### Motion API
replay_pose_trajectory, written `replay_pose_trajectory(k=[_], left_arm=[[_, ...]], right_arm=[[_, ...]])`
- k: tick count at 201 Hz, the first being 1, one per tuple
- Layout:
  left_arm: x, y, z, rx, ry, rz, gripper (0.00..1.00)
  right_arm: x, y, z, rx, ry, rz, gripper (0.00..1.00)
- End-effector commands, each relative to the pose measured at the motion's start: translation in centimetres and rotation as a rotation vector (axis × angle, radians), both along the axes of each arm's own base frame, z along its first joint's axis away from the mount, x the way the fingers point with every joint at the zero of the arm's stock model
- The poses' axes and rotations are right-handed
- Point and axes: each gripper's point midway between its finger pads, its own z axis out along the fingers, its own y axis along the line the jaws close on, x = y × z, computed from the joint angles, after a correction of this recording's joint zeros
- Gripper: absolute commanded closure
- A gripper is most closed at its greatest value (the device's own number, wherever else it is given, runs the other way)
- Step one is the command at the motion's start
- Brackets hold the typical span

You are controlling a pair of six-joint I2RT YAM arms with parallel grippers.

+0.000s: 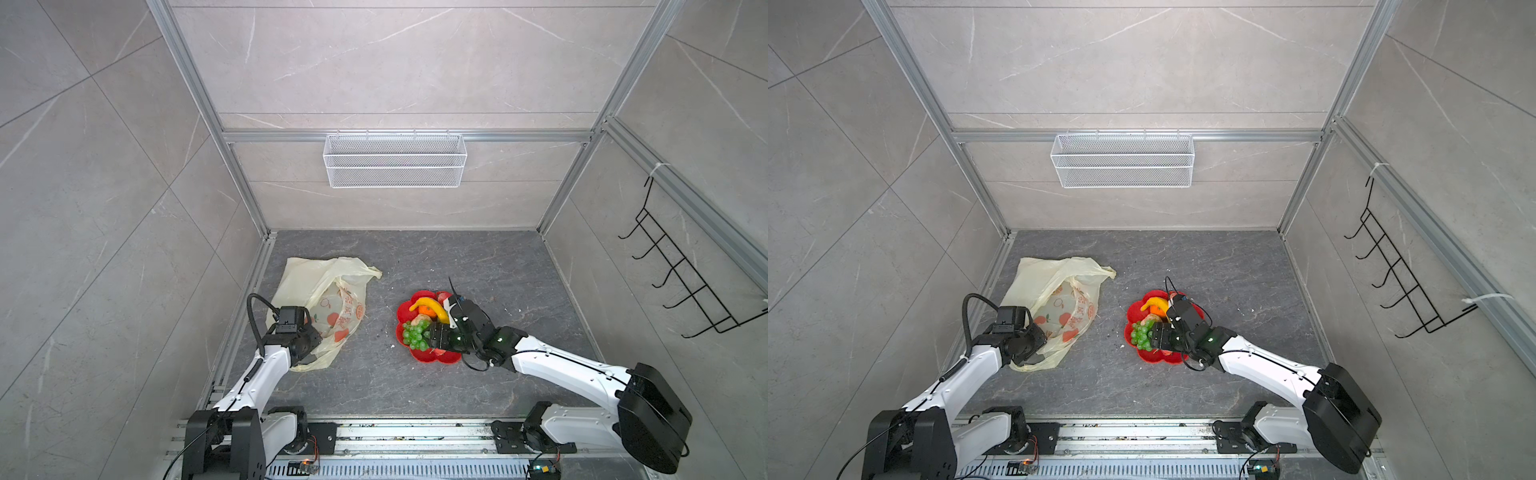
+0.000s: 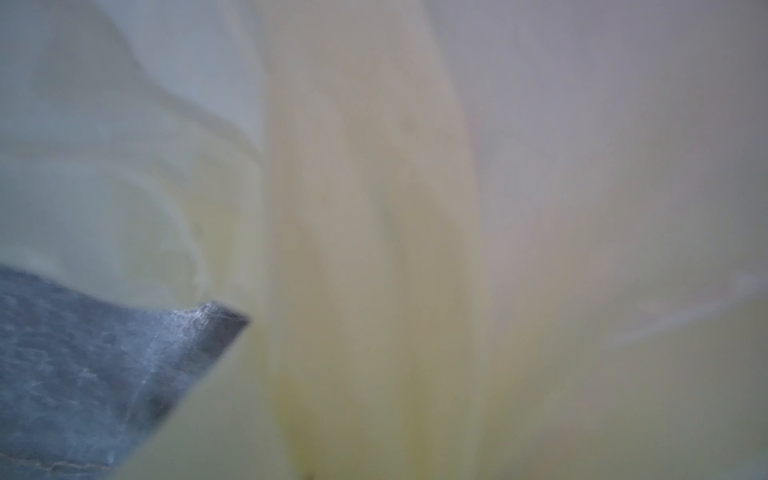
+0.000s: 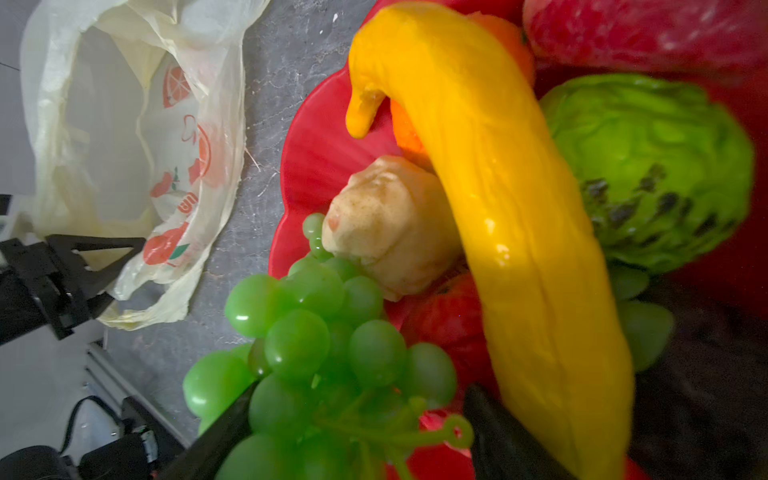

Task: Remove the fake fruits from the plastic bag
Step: 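Lower the green grapes onto the red plate and open the right gripper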

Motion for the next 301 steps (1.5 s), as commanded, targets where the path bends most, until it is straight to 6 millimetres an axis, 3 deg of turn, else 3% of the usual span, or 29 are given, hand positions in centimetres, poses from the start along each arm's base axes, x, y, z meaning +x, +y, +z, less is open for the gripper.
replay_pose_trajectory(k=[1,48,100,136,209,256,301], left_arm=[[0.9,0.0,0.8,0.009,-0.029,-0.020,0.63],[0.9,0.0,0.8,0.008,-0.028,-0.021,0.63],[0.9,0.0,0.8,0.014,-0.026,-0.022,0.63],[0.9,0.0,0.8,0.013,-0.024,-0.025,0.63],[0.9,-0.1,0.8,0.010,-0.026,-0.028,0.63],[1.1,-0.5,0.6,0.005,-0.021,-0.049,0.63],[1.3,-0.9,0.7,0.003,-0.023,-0.067,0.63]], right_arm=[[0.3,0.8,1.0,0.130,0.016,-0.014,0.22],[0.9,0.3,1.4,0.218,0.018,-0.047,0.19],[1.4,0.1,1.7,0.291,0.025,-0.091,0.07],[2.0,0.4,1.1,0.356,0.061,-0.145,0.07],[2.3,-1.0,0.3,0.363,0.076,-0.262,0.05],[2.4,-2.1,2.1,0.287,0.017,-0.258,0.06],[1.1,-3.7,4.1,0.137,-0.054,-0.172,0.09]])
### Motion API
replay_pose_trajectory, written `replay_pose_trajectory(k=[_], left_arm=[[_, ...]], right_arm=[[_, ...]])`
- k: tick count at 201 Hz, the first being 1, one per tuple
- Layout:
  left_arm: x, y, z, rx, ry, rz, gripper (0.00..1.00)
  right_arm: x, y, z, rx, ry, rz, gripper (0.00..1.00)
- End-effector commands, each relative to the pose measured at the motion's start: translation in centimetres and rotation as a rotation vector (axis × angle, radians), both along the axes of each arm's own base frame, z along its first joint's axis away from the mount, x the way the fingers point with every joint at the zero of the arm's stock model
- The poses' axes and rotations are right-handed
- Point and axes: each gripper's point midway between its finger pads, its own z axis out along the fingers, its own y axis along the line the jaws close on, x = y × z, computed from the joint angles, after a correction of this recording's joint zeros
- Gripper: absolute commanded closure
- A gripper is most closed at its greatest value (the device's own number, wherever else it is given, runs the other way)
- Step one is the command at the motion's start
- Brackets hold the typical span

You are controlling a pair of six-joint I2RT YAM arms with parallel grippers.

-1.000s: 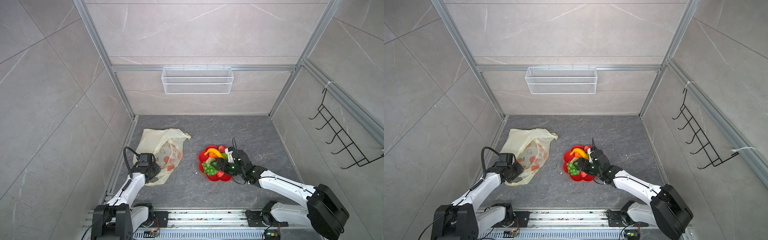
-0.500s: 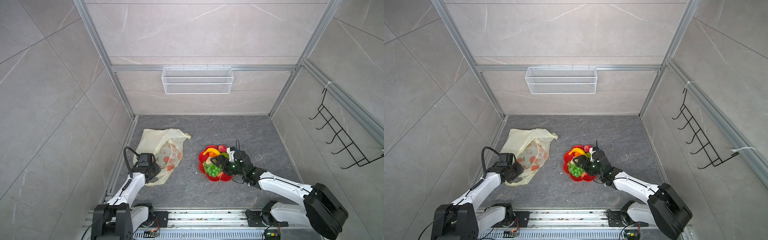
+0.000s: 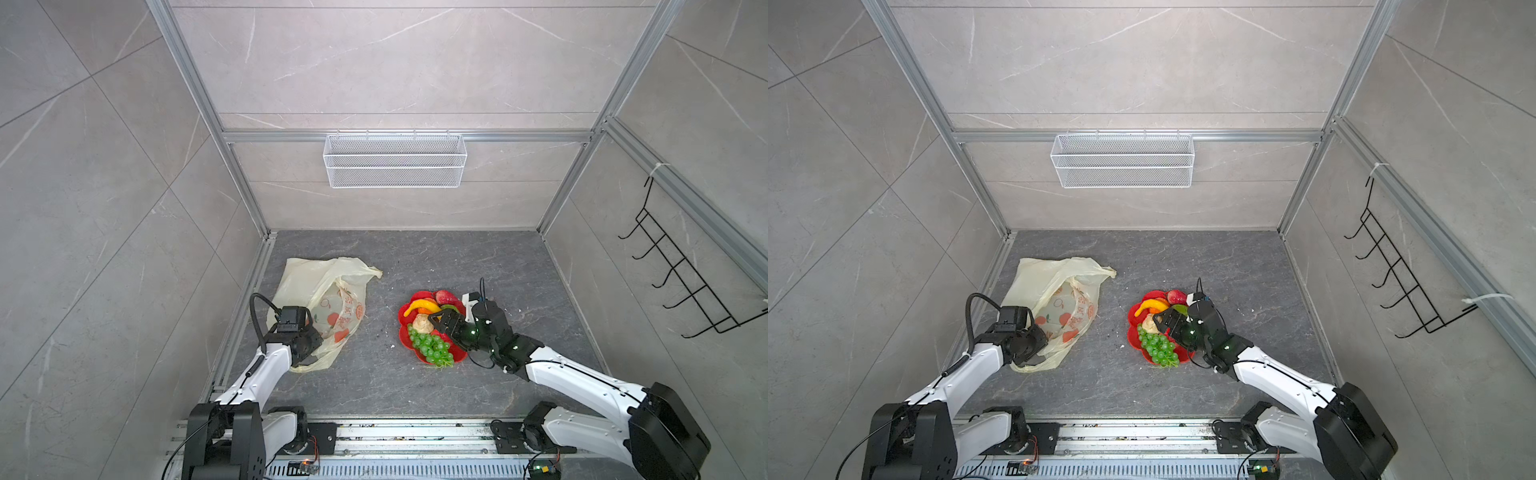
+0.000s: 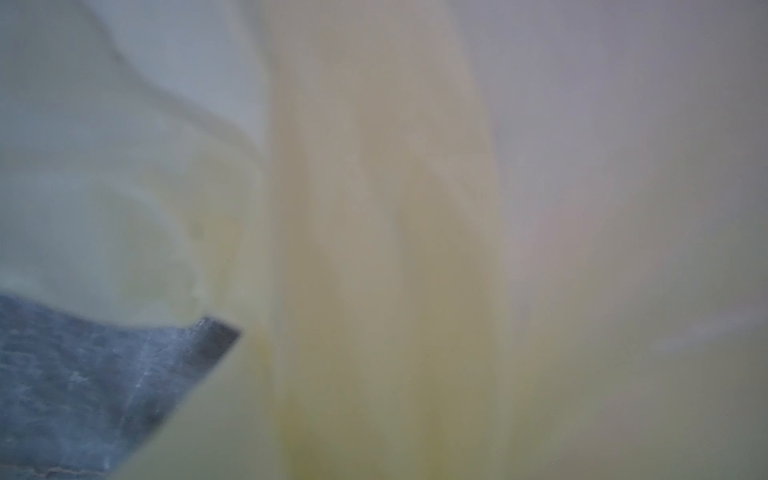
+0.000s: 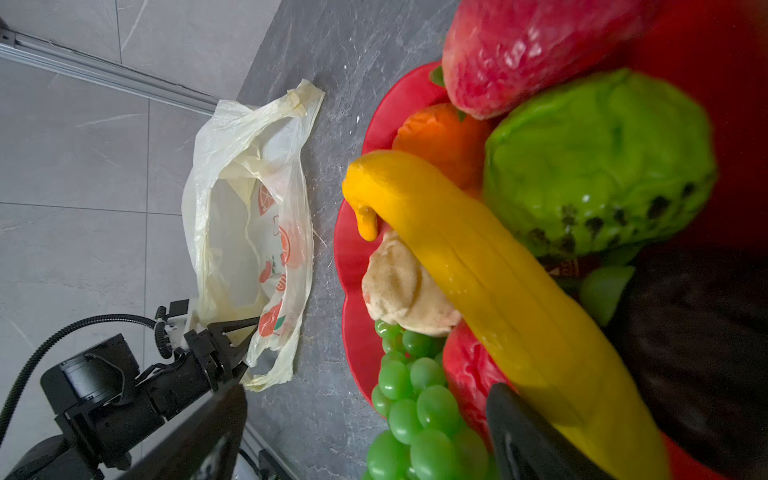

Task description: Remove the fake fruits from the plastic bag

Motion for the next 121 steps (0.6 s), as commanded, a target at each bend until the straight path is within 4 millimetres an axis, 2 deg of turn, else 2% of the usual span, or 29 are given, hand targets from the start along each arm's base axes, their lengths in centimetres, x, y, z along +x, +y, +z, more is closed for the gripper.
replay_pose_trajectory(k=[1,30,64,89,121], left_arm=[[1.5,-0.6,1.4,-0.005,-0.054,-0.042,0.63],[1.8,-1.2,1.7,0.008,-0.068,-0.073,0.64],[3.6,-4.0,2.6,-0.028,-0.122,-0.147,0.68],[6.9,-7.1,4.3,-0.066,-0.142,-0.245,0.73],[11.8,-11.1,6.7,-0.057,-0.167,-0.376,0.77]], right_arm=[[-0.8,-1.6,0.7,-0.135,-0.033,0.040,0.09],[-1.5,-2.2,2.4,-0.176,-0.075,0.071,0.11],[-1.7,-4.7,4.6,-0.305,-0.141,0.041,0.12],[-1.7,-6.5,5.7,-0.372,-0.177,-0.006,0.12],[-2.0,-7.7,5.8,-0.394,-0.188,-0.048,0.12]])
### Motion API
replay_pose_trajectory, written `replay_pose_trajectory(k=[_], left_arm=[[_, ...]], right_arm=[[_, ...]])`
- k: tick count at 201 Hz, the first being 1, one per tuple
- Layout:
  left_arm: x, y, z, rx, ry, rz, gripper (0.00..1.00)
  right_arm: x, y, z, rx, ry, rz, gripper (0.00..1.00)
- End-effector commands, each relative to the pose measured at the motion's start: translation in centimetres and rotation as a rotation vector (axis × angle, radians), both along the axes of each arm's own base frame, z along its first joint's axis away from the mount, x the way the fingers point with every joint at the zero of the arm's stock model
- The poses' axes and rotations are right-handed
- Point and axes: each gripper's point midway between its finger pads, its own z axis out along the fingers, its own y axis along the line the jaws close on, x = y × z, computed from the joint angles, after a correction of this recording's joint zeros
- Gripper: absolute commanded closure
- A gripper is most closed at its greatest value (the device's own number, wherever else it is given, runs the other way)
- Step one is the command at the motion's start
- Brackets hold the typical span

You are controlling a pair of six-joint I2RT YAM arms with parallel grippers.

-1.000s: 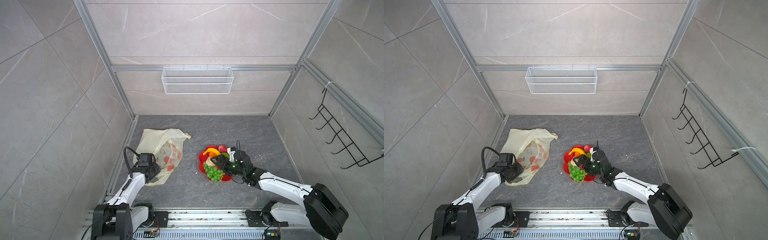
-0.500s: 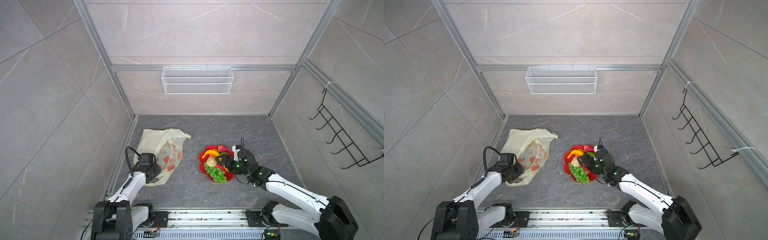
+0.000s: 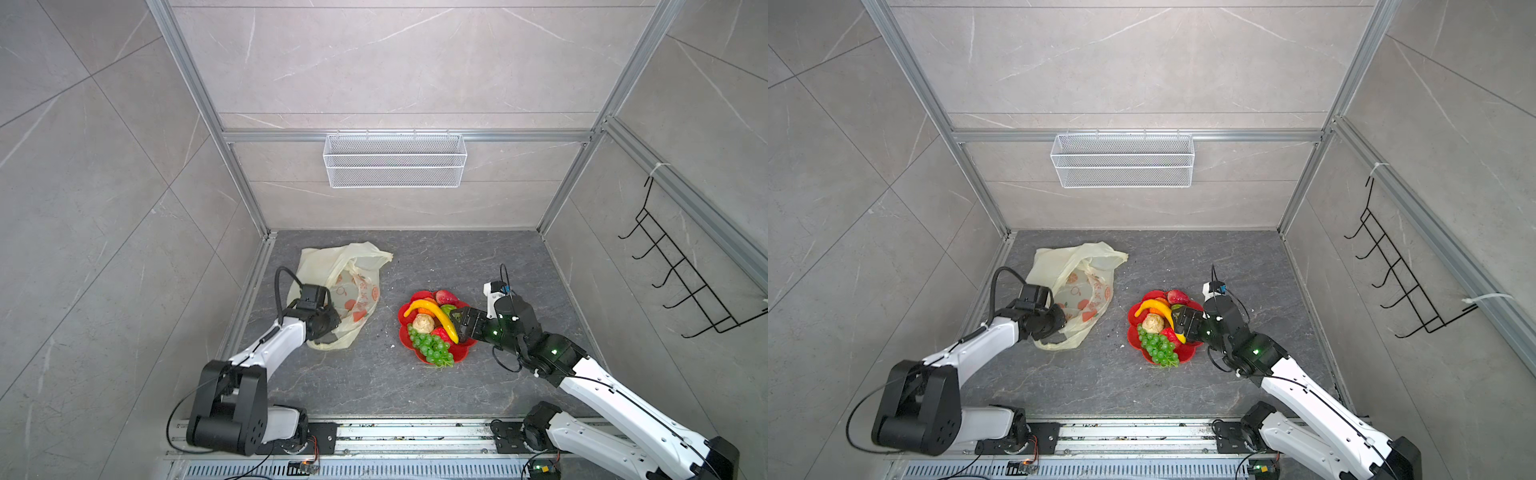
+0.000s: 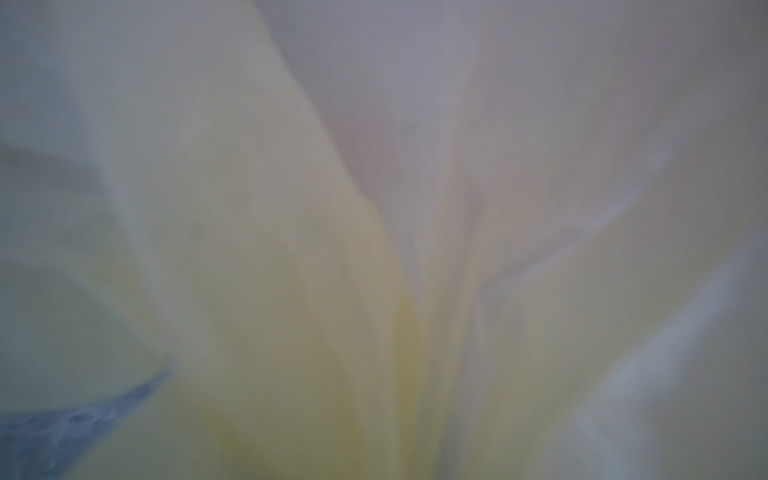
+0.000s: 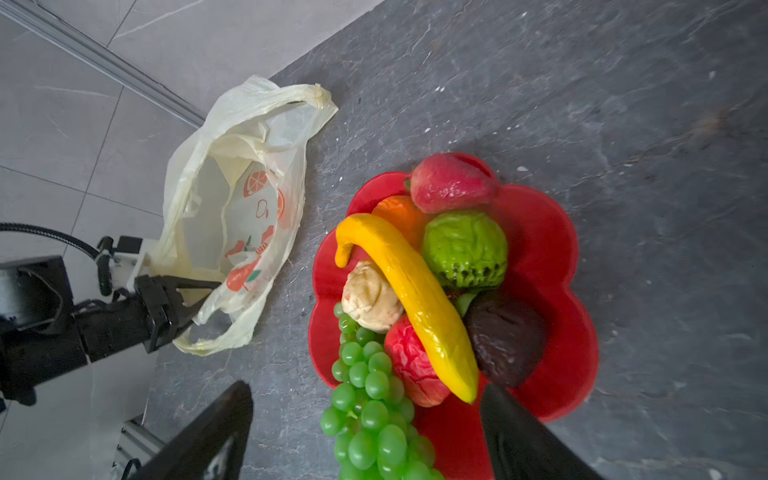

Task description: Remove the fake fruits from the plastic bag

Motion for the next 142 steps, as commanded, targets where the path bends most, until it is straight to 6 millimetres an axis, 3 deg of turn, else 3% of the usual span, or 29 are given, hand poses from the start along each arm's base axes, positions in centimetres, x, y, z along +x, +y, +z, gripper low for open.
replay_pose_trajectory(k=[1,59,80,96,114,127,142], left_arm=[[4.3,-3.6,3.1,-0.015,-0.088,-0.133,0.78],[11.8,-11.2,7.3,0.005,-0.169,-0.358,0.78],[13.9,-12.8,8.1,0.028,-0.174,-0.422,0.76],[15.4,-13.1,8.2,0.070,-0.161,-0.444,0.71],[17.0,-11.9,8.0,0.173,-0.129,-0.418,0.61],[17.9,-11.0,8.1,0.238,-0.103,-0.391,0.43],[18.3,-10.3,8.3,0.281,-0.063,-0.364,0.29]], right_arm=[[-0.5,-2.0,-0.6,-0.091,0.001,-0.043,0.12],[-1.3,-5.2,-2.3,-0.156,0.025,-0.169,0.12],[-1.7,-6.5,-3.8,-0.191,0.071,-0.235,0.11],[-2.0,-6.8,-4.7,-0.196,0.098,-0.255,0.11],[-2.4,-7.6,-5.8,-0.205,0.133,-0.307,0.11],[-2.6,-8.0,-6.5,-0.211,0.155,-0.338,0.11],[-2.7,-8.0,-7.2,-0.209,0.174,-0.342,0.13]])
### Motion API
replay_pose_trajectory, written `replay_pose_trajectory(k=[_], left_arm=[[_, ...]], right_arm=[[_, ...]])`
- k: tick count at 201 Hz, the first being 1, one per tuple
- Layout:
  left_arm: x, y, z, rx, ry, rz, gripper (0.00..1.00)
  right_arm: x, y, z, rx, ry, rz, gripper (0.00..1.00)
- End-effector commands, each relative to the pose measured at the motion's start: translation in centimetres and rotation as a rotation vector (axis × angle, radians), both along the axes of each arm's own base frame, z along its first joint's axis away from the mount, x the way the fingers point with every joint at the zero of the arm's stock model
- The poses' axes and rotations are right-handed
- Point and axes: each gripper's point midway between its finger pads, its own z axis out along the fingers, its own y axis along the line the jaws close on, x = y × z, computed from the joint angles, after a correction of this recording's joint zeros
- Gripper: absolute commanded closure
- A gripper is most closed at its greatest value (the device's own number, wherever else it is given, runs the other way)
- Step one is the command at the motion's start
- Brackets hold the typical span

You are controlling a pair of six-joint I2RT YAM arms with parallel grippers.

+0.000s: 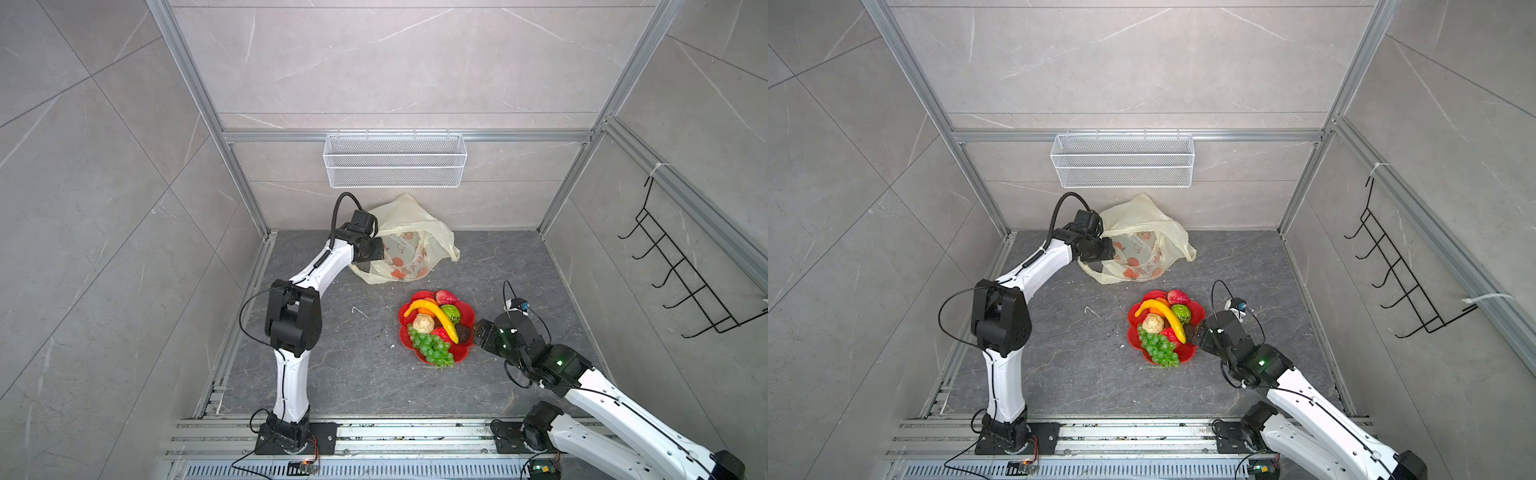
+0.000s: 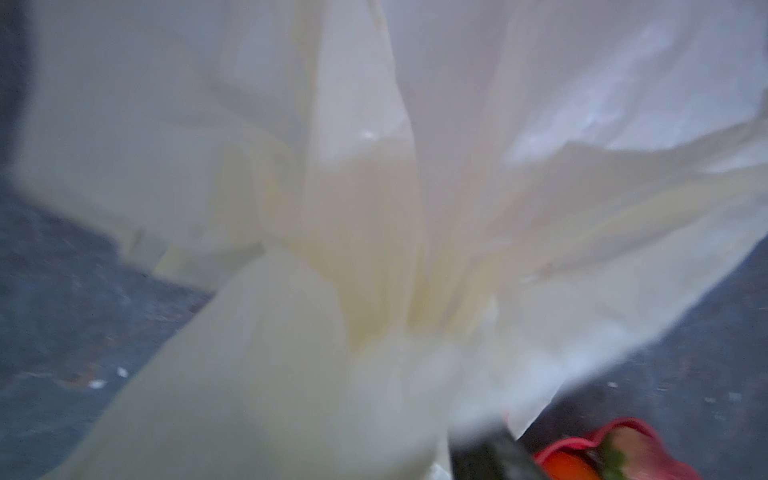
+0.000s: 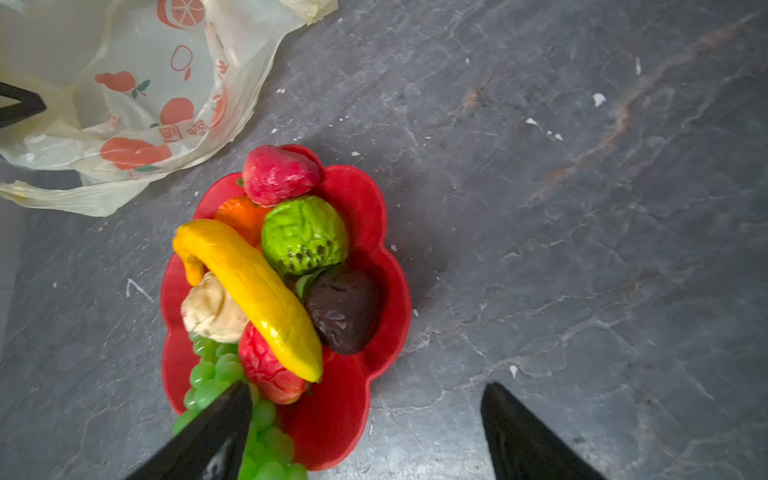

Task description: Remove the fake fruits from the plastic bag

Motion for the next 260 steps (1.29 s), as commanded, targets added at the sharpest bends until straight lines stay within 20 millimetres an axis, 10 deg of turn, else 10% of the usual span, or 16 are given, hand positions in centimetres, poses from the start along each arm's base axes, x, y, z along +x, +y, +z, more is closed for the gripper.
replay_pose_trajectory(k=[1,95,166,260], left_arm=[[-0.4,2.5,0.1,0.157,0.070,0.031,0.28],[-7.9,5.6,5.7,0.005,-0.059,0.163,0.14],[-16.9,10.6,0.0,-0.036,-0.166,0.269,0.14],[-21.0,14.0,-3.1,0.071,-0.204,0.288,0.14]], right_arm=[[-0.6,-1.2,-1.6,-0.023,0.046,-0.073,0.13],[0.2,0.0,-6.5,-0.077,0.146,-0.044,0.49],[2.8,1.1,-8.0,-0.160,0.165,0.016,0.62],[5.2,5.5,-8.2,-0.025,0.156,0.145,0.85]])
